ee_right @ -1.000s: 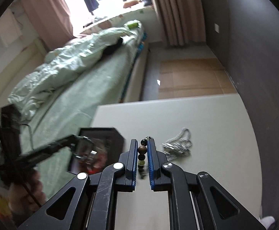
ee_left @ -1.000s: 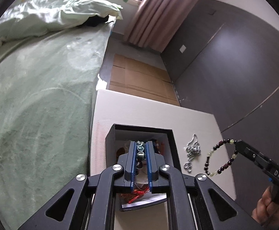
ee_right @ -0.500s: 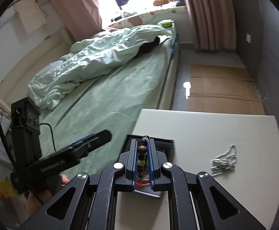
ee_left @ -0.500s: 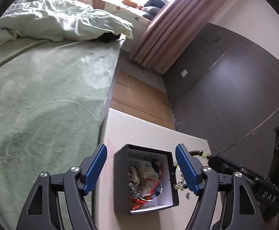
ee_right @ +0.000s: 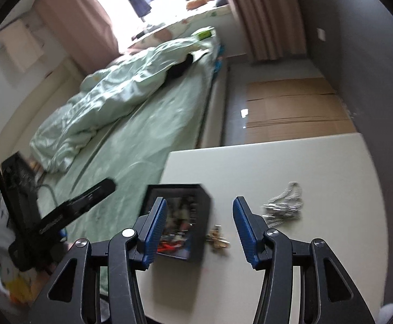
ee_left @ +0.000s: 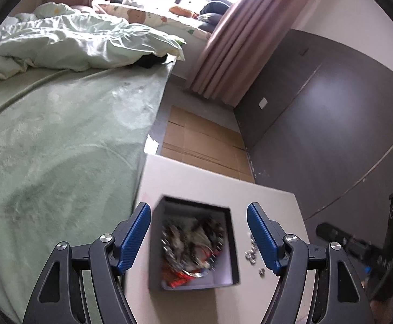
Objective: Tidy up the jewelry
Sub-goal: 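Move the left tool to the gold butterfly brooch and close on it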
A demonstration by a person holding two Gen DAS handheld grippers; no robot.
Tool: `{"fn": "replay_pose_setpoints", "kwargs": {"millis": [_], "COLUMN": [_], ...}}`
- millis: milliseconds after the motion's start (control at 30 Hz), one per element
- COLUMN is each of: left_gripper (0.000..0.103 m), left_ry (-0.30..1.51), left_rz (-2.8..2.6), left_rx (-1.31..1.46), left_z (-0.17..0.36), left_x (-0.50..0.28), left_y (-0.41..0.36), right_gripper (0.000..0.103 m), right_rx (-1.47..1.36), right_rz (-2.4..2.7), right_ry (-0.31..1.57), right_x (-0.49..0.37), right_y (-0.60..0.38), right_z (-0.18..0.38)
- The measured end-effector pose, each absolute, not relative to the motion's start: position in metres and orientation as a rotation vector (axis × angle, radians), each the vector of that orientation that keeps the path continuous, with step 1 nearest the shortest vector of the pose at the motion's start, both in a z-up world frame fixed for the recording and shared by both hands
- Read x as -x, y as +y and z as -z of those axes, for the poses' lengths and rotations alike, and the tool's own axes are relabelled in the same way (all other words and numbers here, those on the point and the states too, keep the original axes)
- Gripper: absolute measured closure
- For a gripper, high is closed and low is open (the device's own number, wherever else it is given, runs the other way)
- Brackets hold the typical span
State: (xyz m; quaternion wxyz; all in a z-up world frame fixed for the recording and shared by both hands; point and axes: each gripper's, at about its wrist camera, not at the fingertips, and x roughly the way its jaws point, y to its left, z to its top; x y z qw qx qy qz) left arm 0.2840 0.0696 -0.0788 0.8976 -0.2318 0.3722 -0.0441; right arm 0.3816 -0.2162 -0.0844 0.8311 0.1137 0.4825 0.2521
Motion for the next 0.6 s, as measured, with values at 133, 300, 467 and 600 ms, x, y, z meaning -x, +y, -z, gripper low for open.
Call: {"fn": "replay_pose_setpoints", "kwargs": {"millis": [133, 300, 467, 600], "left_gripper": [0.028, 0.028, 0.029, 0.029], "left_ry": [0.781, 0.785, 0.803, 0.815], "left_rz": [0.091, 0.096, 0.098, 0.078], "left_rx": [0.444, 0.398, 0.374, 0.331], "left_z": [0.076, 0.072, 0.081, 0.09], "left_x": [-0.272, -0.256, -0.243, -0.236], "left_y": [0.048, 0.023, -0.007, -0.027], "right_gripper": [0.052, 0.052, 0.052, 0.052], "right_rx": [-0.246, -0.249, -0.266, -0.258], "right_rz": [-0.484, -0.452, -0.463, -0.493], "right_ry": [0.998, 0.961, 0.935, 0.973], "right_x": [-0.375, -0.37, -0.364, -0.365], "right_y": [-0.242, -0.265, -0.285, -0.298], "right_z": [0.08, 0.074, 0.089, 0.113]}}
